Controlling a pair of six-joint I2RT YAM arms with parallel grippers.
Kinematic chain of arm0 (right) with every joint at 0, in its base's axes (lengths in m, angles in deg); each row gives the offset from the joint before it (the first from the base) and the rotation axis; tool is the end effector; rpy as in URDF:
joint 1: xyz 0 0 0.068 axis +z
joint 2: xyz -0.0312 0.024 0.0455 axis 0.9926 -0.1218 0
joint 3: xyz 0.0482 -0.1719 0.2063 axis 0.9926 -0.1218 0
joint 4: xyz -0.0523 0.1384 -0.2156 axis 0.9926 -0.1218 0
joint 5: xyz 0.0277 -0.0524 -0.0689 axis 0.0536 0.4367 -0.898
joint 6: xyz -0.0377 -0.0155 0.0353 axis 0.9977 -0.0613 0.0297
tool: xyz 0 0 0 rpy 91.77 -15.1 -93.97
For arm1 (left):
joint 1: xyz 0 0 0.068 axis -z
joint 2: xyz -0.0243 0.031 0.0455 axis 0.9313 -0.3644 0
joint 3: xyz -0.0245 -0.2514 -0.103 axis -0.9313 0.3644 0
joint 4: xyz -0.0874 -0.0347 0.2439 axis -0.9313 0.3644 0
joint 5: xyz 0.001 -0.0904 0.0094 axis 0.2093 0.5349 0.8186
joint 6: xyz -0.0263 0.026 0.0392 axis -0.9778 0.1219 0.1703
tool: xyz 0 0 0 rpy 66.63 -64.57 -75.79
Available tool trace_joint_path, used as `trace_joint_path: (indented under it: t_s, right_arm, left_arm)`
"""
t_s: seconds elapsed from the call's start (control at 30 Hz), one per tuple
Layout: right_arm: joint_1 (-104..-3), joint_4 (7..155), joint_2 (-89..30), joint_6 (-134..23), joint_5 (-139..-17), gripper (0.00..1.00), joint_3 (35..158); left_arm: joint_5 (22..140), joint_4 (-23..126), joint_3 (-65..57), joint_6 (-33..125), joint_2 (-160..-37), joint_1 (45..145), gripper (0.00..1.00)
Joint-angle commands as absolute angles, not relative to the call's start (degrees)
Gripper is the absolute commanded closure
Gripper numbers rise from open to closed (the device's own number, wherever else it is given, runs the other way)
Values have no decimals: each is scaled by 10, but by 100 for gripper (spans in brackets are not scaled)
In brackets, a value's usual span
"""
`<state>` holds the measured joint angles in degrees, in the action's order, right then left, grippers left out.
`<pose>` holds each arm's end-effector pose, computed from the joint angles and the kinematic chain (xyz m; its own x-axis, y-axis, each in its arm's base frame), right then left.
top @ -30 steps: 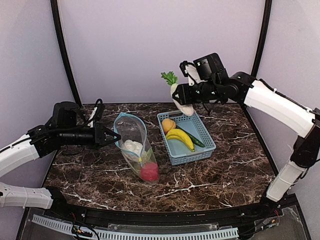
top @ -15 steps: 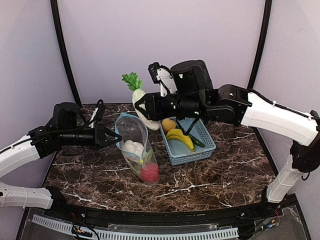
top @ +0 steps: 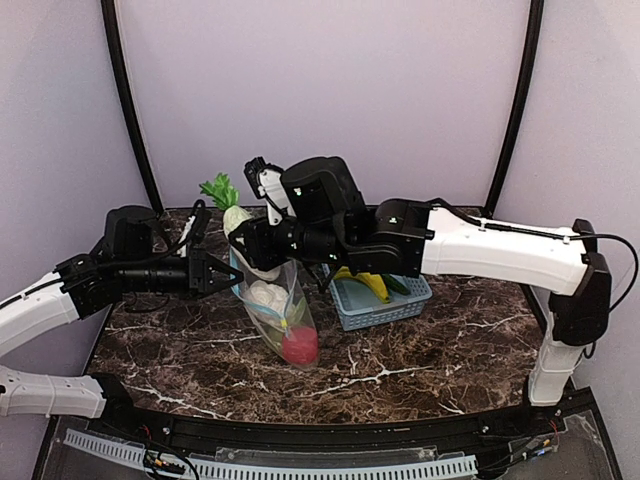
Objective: Place the food in the zip-top bag and seal the zipper
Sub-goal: Place the fake vegetable in the zipper food storage bag.
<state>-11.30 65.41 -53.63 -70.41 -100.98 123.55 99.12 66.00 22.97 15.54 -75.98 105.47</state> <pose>0.1464 0.4136 0.3830 -0.4023 -0.0849 -0.9115 -0.7457 0.6080 0.2725 0.1599 -0.1395 0.3135 -0.7853 -0.1588 -0.5983 0.4661 0.4845 -0.7403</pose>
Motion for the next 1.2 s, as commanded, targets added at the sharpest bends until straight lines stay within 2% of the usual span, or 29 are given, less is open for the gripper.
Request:
trace_joint_path:
  t_s: [0.0, 0.5, 0.67, 0.8, 0.9, 1.07, 1.17]
  right_arm:
    - [-108, 689, -553, -688, -1013, 78, 1242]
    - [-108, 598, -551, -737, -1070, 78, 1188]
    - [-108, 561, -549, -749, -1087, 73, 1189]
    - [-108, 542, -542, -755, -1093, 63, 1188]
    - [-108, 528, -539, -758, -1102, 46, 1190]
    - [-108, 519, -527, -757, -1114, 25, 1192]
    - [-108, 518, -519, -750, -1115, 20, 1196]
  left_arm:
    - [998, 646, 236, 152, -740, 1051, 99]
    - [992, 647, 239, 150, -736, 1051, 99]
    - [990, 647, 243, 150, -734, 1051, 99]
    - [989, 647, 246, 148, -731, 1051, 99]
    - [987, 648, 247, 148, -728, 1051, 99]
    - [988, 648, 249, 148, -726, 1051, 99]
    - [988, 648, 249, 149, -726, 1051, 99]
